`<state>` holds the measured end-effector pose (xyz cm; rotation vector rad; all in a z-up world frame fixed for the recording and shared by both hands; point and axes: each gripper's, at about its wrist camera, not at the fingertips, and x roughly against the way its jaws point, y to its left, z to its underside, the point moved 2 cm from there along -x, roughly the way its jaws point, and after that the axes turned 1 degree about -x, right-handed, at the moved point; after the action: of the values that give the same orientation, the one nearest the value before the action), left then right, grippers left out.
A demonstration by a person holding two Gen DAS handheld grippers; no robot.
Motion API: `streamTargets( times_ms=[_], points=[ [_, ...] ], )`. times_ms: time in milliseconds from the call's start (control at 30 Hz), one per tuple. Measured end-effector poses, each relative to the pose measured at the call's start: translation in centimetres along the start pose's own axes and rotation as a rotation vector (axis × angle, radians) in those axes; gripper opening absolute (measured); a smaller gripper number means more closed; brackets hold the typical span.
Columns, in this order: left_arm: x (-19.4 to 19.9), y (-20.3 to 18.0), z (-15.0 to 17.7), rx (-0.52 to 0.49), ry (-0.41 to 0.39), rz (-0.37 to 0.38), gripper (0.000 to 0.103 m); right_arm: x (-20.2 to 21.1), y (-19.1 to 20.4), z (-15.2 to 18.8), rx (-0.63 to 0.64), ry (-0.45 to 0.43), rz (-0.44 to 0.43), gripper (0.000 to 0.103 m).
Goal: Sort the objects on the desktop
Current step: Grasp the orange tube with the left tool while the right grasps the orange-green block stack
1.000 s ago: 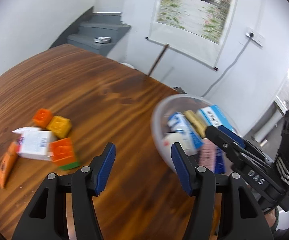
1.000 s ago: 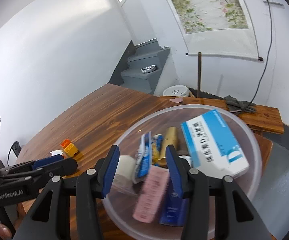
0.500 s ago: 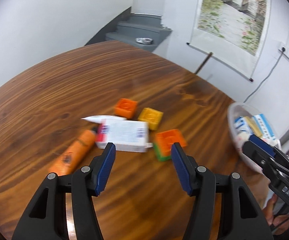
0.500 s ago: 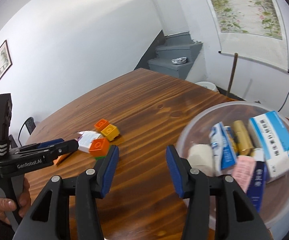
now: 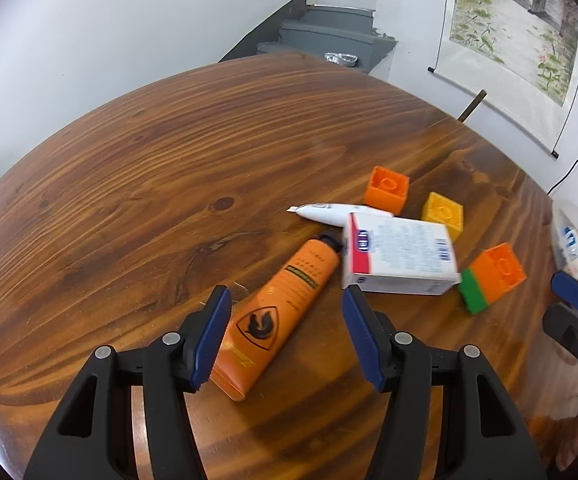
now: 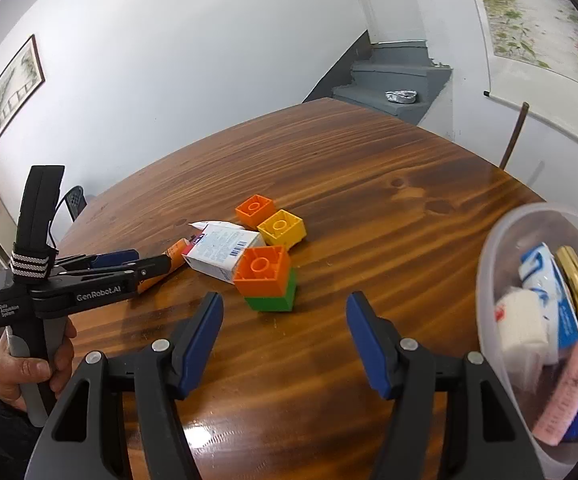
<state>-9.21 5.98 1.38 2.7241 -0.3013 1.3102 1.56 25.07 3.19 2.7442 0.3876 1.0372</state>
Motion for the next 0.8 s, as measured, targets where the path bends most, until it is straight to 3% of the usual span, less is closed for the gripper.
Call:
streamTargets(
  times_ms=[300,533,600,667,800],
  points=[
    [-2.1,0.1,-0.4,-0.001,0.030,-0.003,0.061,-3.2,1.8,-1.2,0.030,0.045,-0.019,0.068],
    [-2.2,-0.4,-0.3,0.002,0.012,-0.002,0.061,-5.1,2.2,-1.5,0.044,0.089,0.018,0.068],
    [-2.2,-0.4,-0.2,0.011,0.009,-0.003,0.054,-5.2,1.9,-1.5,0.041,0.090,0.029,0.068],
    [-2.0,-0.6,-0.2,0.010,0.009,-0.002,0.037,-5.3,1.8,-1.5,0.039,0.091,0.028,0.067],
    [-1.9,-0.4,0.1,0.034,0.006,0.007,0.031,-6.0,1.7,-1.3,0.034,0.127,0.015,0.050]
  ],
)
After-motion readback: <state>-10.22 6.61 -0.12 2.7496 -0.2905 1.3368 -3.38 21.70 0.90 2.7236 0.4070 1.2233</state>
